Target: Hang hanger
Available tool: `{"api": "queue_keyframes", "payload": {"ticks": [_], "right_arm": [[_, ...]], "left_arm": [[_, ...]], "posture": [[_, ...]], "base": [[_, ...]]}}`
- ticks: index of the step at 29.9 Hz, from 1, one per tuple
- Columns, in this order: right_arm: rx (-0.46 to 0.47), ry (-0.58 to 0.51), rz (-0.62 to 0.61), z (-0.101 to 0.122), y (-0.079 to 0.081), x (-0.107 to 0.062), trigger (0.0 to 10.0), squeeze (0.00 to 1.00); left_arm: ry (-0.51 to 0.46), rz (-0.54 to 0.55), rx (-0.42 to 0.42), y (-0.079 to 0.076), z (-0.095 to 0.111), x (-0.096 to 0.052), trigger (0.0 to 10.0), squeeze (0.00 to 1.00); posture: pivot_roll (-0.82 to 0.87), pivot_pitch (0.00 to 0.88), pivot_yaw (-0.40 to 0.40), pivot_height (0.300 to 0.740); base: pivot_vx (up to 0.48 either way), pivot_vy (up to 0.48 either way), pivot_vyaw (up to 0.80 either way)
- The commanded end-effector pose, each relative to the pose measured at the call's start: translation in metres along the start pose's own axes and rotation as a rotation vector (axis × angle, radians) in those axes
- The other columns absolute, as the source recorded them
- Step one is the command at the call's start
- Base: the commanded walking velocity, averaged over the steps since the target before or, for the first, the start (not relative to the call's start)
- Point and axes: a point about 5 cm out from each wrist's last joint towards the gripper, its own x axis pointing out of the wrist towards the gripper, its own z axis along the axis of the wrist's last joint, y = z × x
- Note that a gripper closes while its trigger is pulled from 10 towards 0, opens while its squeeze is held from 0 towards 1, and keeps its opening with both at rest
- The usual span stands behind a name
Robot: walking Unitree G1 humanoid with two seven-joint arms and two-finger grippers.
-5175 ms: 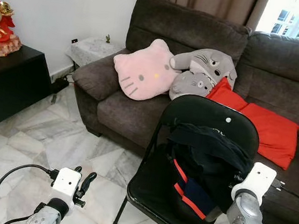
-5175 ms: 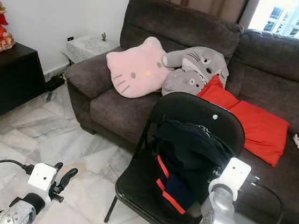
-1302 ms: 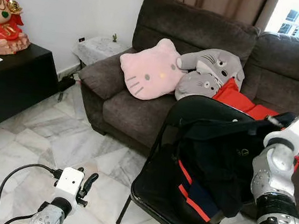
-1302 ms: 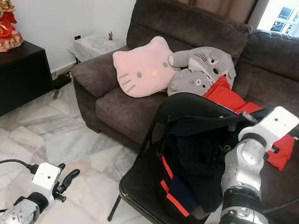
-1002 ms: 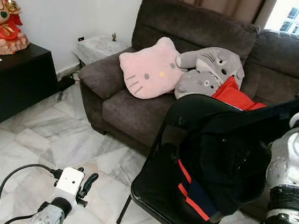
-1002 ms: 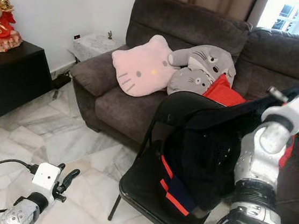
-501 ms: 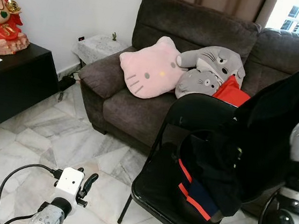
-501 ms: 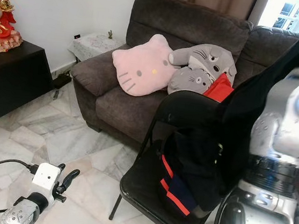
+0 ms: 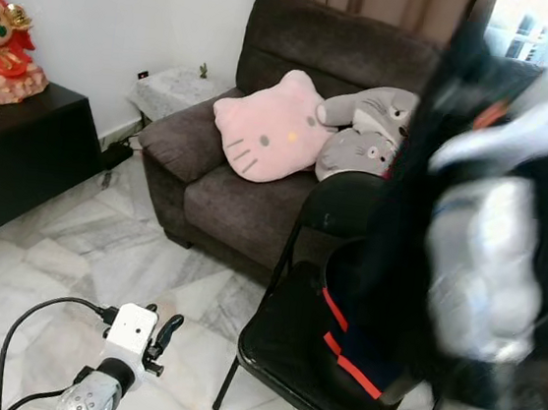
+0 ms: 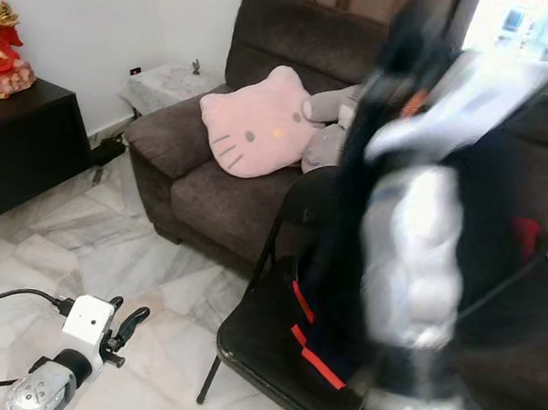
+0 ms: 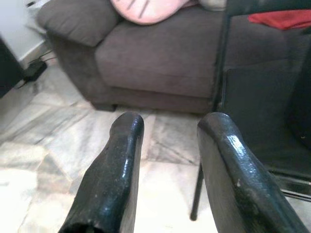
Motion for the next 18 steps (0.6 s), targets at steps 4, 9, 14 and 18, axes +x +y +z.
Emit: {"api": "queue_keyframes", "payload": {"ticks": [4, 9, 14, 18], "right_arm": [[-0.037, 0.312, -0.161, -0.076, -0.021, -0.044, 10.0, 0.00], [-0.056, 0.359, -0.222, -0.086, -0.034, -0.054, 10.0, 0.00], [-0.077, 0.359, -0.219, -0.084, -0.035, -0.051, 10.0, 0.00], [-0.083, 0.353, -0.187, -0.085, -0.031, -0.048, 10.0, 0.00]], "left_arm": [[0.013, 0.012, -0.017, 0.002, -0.003, -0.003, 10.0, 0.00], [0.020, 0.034, -0.034, 0.005, -0.005, -0.005, 10.0, 0.00], [0.039, 0.105, -0.086, 0.015, -0.010, -0.008, 10.0, 0.00], [0.070, 0.162, -0.142, 0.024, -0.018, -0.012, 10.0, 0.00]], "posture": [[0.03, 0.000, -0.013, 0.740], [0.03, 0.000, -0.012, 0.740], [0.03, 0.000, -0.013, 0.740], [0.03, 0.000, -0.011, 0.740]], "base": [[0.000, 0.000, 0.00], [0.000, 0.000, 0.00], [0.000, 0.000, 0.00], [0.000, 0.000, 0.00]]}}
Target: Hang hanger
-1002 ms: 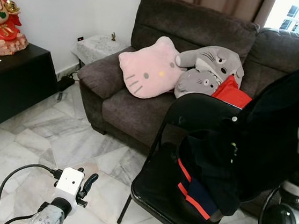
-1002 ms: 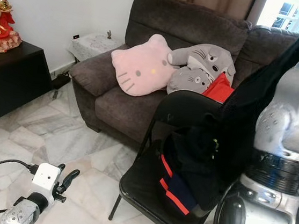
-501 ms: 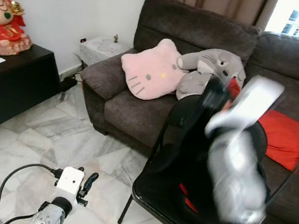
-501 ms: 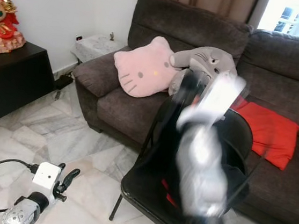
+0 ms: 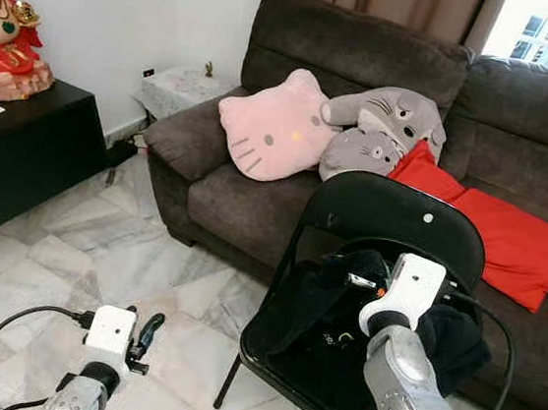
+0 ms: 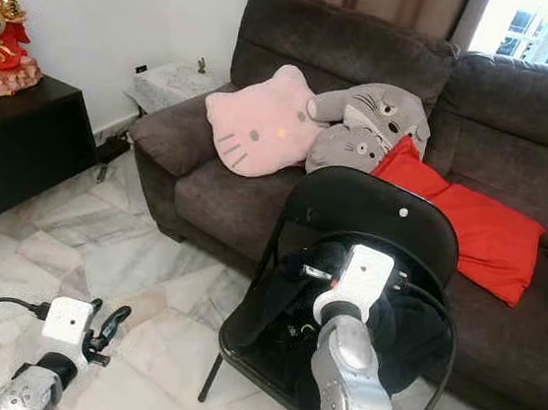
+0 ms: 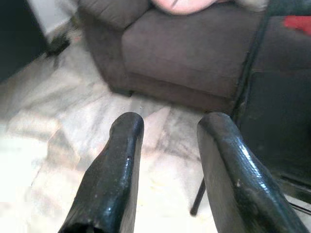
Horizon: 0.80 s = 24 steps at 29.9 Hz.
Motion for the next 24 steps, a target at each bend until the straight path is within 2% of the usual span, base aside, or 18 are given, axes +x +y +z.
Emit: {"api": "queue_keyframes", "payload": {"ticks": [1, 4, 7, 8, 10, 11, 12, 14, 15, 17, 18, 19, 20, 21, 24], "right_arm": [[-0.027, -0.011, 0.021, 0.001, 0.005, 0.002, 10.0, 0.00], [-0.028, -0.024, 0.037, 0.002, 0.008, 0.001, 10.0, 0.00], [-0.033, -0.025, 0.062, 0.001, 0.014, 0.001, 10.0, 0.00], [-0.033, -0.025, 0.062, 0.001, 0.014, 0.001, 10.0, 0.00], [-0.027, -0.035, 0.064, 0.004, 0.014, 0.002, 10.0, 0.00], [-0.027, -0.035, 0.064, 0.004, 0.014, 0.002, 10.0, 0.00], [-0.027, -0.037, 0.065, 0.005, 0.014, 0.003, 10.0, 0.00], [-0.028, -0.037, 0.066, 0.005, 0.014, 0.003, 10.0, 0.00], [-0.030, -0.037, 0.069, 0.005, 0.014, 0.004, 10.0, 0.00], [-0.031, -0.038, 0.074, 0.006, 0.014, 0.005, 10.0, 0.00], [-0.033, -0.043, 0.077, 0.008, 0.013, 0.006, 10.0, 0.00], [-0.033, -0.043, 0.077, 0.008, 0.013, 0.006, 10.0, 0.00], [-0.035, -0.047, 0.079, 0.009, 0.013, 0.006, 10.0, 0.00], [-0.037, -0.048, 0.079, 0.010, 0.012, 0.006, 10.0, 0.00], [-0.040, -0.048, 0.079, 0.010, 0.011, 0.007, 10.0, 0.00]], "left_arm": [[0.054, 0.055, -0.048, 0.010, -0.010, -0.004, 10.0, 0.00], [0.087, 0.105, -0.083, 0.019, -0.017, -0.007, 10.0, 0.00], [0.230, 0.174, -0.071, 0.039, -0.046, -0.026, 10.0, 0.00], [0.230, 0.174, -0.071, 0.039, -0.046, -0.026, 10.0, 0.00], [0.382, 0.200, -0.074, 0.044, -0.073, -0.047, 10.0, 0.00], [0.382, 0.200, -0.074, 0.044, -0.073, -0.047, 10.0, 0.00], [0.440, 0.213, -0.075, 0.045, -0.083, -0.056, 10.0, 0.00], [0.471, 0.221, -0.079, 0.045, -0.089, -0.061, 10.0, 0.00], [0.543, 0.249, -0.091, 0.046, -0.101, -0.074, 10.0, 0.00], [0.610, 0.277, -0.103, 0.046, -0.112, -0.087, 10.0, 0.00], [0.673, 0.285, -0.113, 0.043, -0.122, -0.100, 10.0, 0.00], [0.673, 0.285, -0.113, 0.043, -0.122, -0.100, 10.0, 0.00], [0.713, 0.283, -0.117, 0.040, -0.128, -0.109, 10.0, 0.00], [0.717, 0.289, -0.125, 0.039, -0.130, -0.111, 10.0, 0.00], [0.714, 0.301, -0.138, 0.037, -0.132, -0.114, 10.0, 0.00]], "posture": [[0.04, 0.000, -0.011, 0.740], [0.04, 0.000, -0.011, 0.740], [0.04, 0.000, -0.011, 0.740], [0.04, 0.000, -0.011, 0.740], [0.04, 0.000, -0.014, 0.740], [0.04, 0.000, -0.014, 0.740], [0.04, 0.000, -0.016, 0.740], [0.04, 0.000, -0.016, 0.740], [0.04, 0.000, -0.019, 0.740], [0.04, 0.000, -0.023, 0.740], [0.04, 0.000, -0.023, 0.740], [0.04, 0.000, -0.023, 0.740], [0.04, 0.000, -0.024, 0.740], [0.03, 0.000, -0.026, 0.740], [0.03, 0.000, -0.029, 0.740]], "base": [[0.000, 0.000, 0.00], [0.000, 0.000, 0.32], [0.000, 0.000, 0.80], [0.000, 0.000, 0.80], [0.000, 0.000, 0.80], [0.000, 0.000, 0.80], [0.000, 0.000, 0.80], [0.000, 0.000, 0.80], [0.000, 0.000, 0.80], [0.000, 0.000, 0.80], [0.000, 0.000, 0.80], [0.000, 0.000, 0.80], [0.000, 0.000, 0.80], [0.000, 0.000, 0.80], [0.000, 0.000, 0.80]]}}
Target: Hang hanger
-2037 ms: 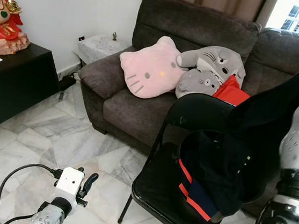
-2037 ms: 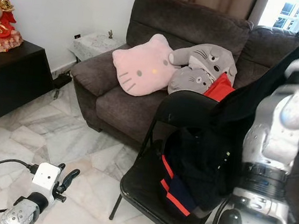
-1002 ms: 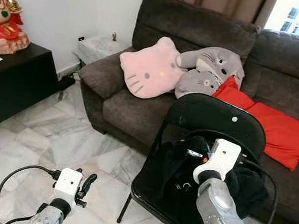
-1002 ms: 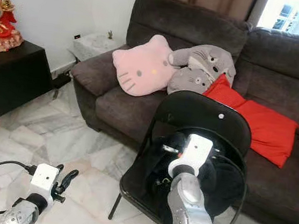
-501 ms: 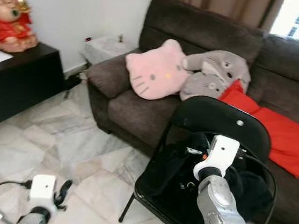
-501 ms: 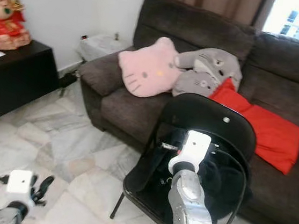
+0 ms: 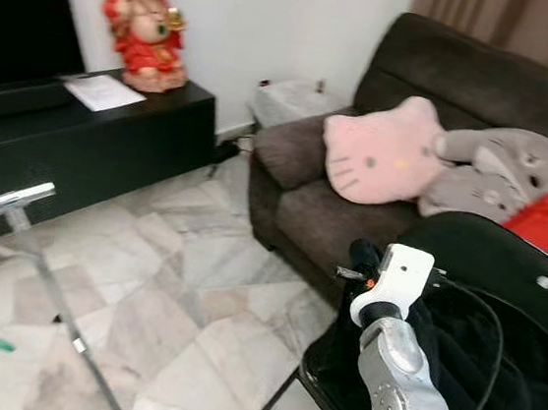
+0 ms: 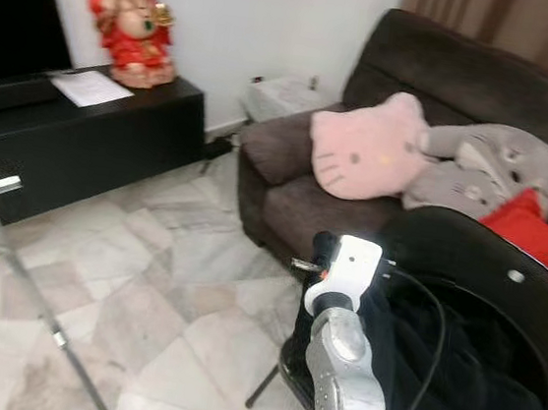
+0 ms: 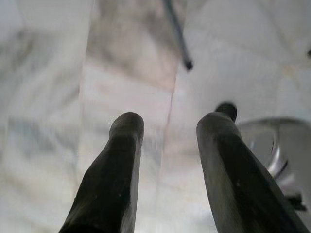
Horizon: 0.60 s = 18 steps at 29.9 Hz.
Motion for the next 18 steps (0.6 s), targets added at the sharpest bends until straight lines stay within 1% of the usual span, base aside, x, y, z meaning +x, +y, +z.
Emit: {"api": "queue_keyframes", "payload": {"ticks": [1, 7, 8, 9, 10, 12, 18], "right_arm": [[-0.012, -0.021, 0.012, 0.006, 0.001, 0.003, 10.0, 0.00], [-0.017, -0.017, 0.034, 0.005, 0.004, 0.004, 10.0, 0.00], [-0.019, -0.015, 0.045, 0.005, 0.006, 0.005, 10.0, 0.00], [-0.041, -0.007, 0.082, 0.004, 0.010, 0.005, 10.0, 0.00], [-0.041, -0.007, 0.082, 0.004, 0.010, 0.005, 10.0, 0.00], [-0.069, 0.002, 0.121, 0.002, 0.016, 0.004, 10.0, 0.00], [-0.075, 0.008, 0.158, 0.000, 0.022, 0.003, 10.0, 0.00]], "left_arm": [[-0.006, 0.003, -0.013, -0.002, 0.001, 0.001, 10.0, 0.00], [-0.014, -0.006, -0.009, -0.006, 0.004, 0.002, 10.0, 0.00], [-0.017, -0.009, -0.007, -0.007, 0.006, 0.003, 10.0, 0.00], [-0.028, -0.020, 0.007, -0.010, 0.012, 0.005, 10.0, 0.00], [-0.028, -0.020, 0.007, -0.010, 0.012, 0.005, 10.0, 0.00], [-0.038, -0.024, 0.010, -0.013, 0.017, 0.007, 10.0, 0.00], [-0.040, -0.024, 0.008, -0.014, 0.017, 0.008, 10.0, 0.00]], "posture": [[0.04, 0.000, -0.030, 0.740], [0.03, 0.000, -0.030, 0.740], [0.03, 0.000, -0.030, 0.740], [0.03, 0.000, -0.031, 0.740], [0.03, 0.000, -0.031, 0.740], [0.04, 0.000, -0.036, 0.740], [0.04, 0.000, -0.036, 0.740]], "base": [[0.000, 0.000, 0.80], [0.000, 0.000, 0.80], [0.000, 0.000, 0.80], [0.000, 0.000, 0.80], [0.000, 0.000, 0.80], [0.000, 0.000, 0.80], [0.000, 0.000, 0.80]]}}
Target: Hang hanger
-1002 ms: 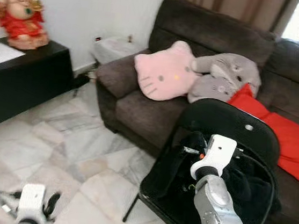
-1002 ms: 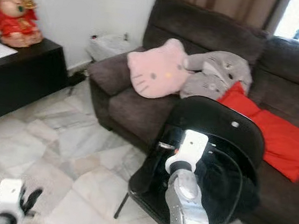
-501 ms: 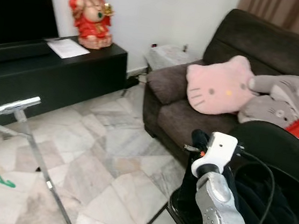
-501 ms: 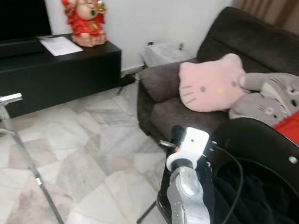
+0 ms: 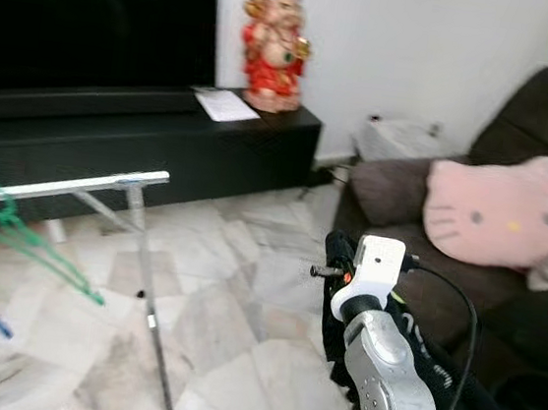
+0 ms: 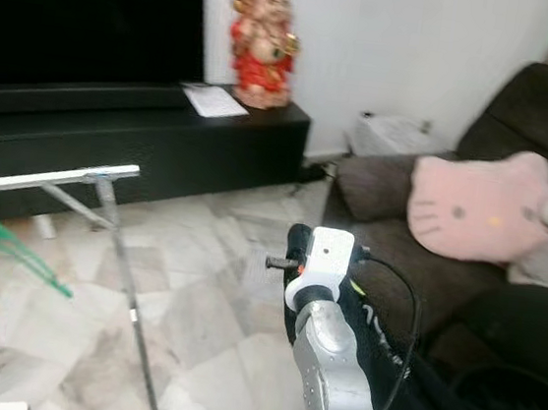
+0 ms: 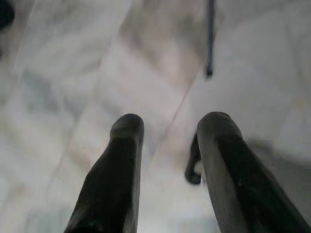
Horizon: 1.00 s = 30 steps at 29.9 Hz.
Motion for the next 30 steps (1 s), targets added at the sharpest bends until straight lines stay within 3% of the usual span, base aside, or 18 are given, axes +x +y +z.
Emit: {"api": "queue_keyframes", "payload": {"ticks": [1, 14, 20, 23, 26, 30], "right_arm": [[-0.007, -0.019, 0.021, 0.006, 0.005, 0.001, 10.0, 0.00], [-0.058, -0.024, 0.091, 0.009, 0.010, 0.004, 10.0, 0.00], [-0.076, 0.003, 0.237, 0.005, 0.027, 0.003, 10.0, 0.00], [-0.091, 0.002, 0.315, 0.005, 0.036, 0.000, 10.0, 0.00], [-0.078, 0.004, 0.279, 0.006, 0.027, 0.005, 10.0, 0.00], [-0.048, 0.020, 0.071, 0.005, -0.015, 0.016, 10.0, 0.00]], "left_arm": [[0.008, 0.010, 0.011, 0.004, -0.001, 0.000, 10.0, 0.00], [0.054, 0.025, 0.005, 0.006, -0.015, -0.005, 10.0, 0.00], [0.058, 0.022, 0.007, 0.005, -0.016, -0.005, 10.0, 0.00], [0.062, 0.021, 0.008, 0.004, -0.016, -0.005, 10.0, 0.00], [0.070, 0.020, 0.008, 0.004, -0.017, -0.005, 10.0, 0.00], [0.084, 0.022, 0.007, 0.005, -0.020, -0.006, 10.0, 0.00]], "posture": [[0.04, 0.000, -0.036, 0.740], [0.04, 0.000, -0.044, 0.740], [0.04, 0.000, -0.045, 0.740], [0.04, 0.000, -0.046, 0.740], [0.04, 0.000, -0.046, 0.740], [0.05, 0.000, -0.046, 0.740]], "base": [[0.000, 0.000, 0.80], [0.000, 0.000, 0.80], [0.000, 0.000, 0.80], [0.000, 0.000, 0.00], [0.000, 0.000, 0.00], [0.000, 0.000, 0.00]]}}
